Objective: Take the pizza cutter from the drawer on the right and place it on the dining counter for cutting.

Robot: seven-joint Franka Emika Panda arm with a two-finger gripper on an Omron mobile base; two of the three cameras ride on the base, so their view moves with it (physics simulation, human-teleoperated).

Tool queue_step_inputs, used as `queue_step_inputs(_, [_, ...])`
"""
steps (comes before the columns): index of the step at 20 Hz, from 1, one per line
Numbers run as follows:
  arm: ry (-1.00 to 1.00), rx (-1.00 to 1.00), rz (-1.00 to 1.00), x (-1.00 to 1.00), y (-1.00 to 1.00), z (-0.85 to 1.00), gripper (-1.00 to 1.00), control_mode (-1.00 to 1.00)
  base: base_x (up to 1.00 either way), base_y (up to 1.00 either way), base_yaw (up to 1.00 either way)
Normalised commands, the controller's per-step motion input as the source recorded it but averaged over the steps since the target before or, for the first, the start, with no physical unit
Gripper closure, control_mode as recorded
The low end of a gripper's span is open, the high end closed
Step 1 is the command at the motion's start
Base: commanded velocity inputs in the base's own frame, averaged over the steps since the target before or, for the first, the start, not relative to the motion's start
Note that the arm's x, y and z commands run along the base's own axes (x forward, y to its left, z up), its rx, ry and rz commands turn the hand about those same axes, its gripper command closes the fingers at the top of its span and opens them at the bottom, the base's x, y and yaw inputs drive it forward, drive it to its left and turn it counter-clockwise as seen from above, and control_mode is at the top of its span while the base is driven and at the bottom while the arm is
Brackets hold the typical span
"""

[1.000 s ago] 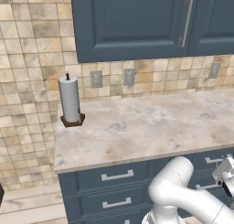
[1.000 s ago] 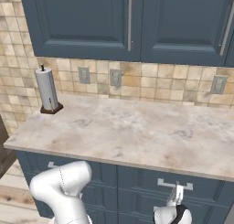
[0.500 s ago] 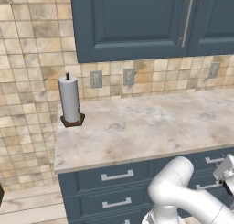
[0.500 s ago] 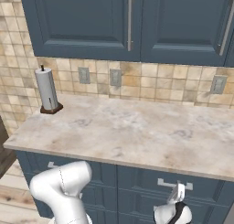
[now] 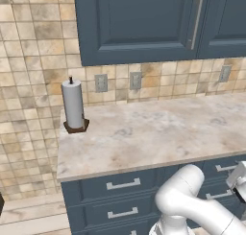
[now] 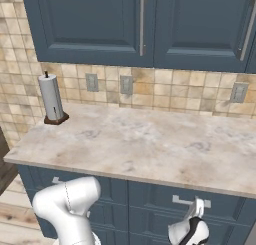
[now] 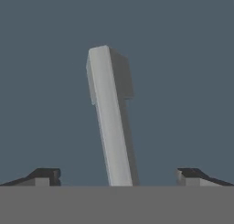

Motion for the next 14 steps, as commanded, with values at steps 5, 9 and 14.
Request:
queue_step_inputs(5, [0.0, 0.0, 0.0, 0.0, 0.0, 0.0, 1.0, -1.0, 0.0, 0.0, 0.0])
queue_step_inputs(9, [0.0, 0.0, 0.0, 0.0, 0.0, 0.0, 1.0, -1.0, 0.0, 0.0, 0.0])
queue_step_inputs(14, [0.0, 0.0, 0.0, 0.0, 0.0, 0.0, 1.0, -1.0, 0.0, 0.0, 0.0])
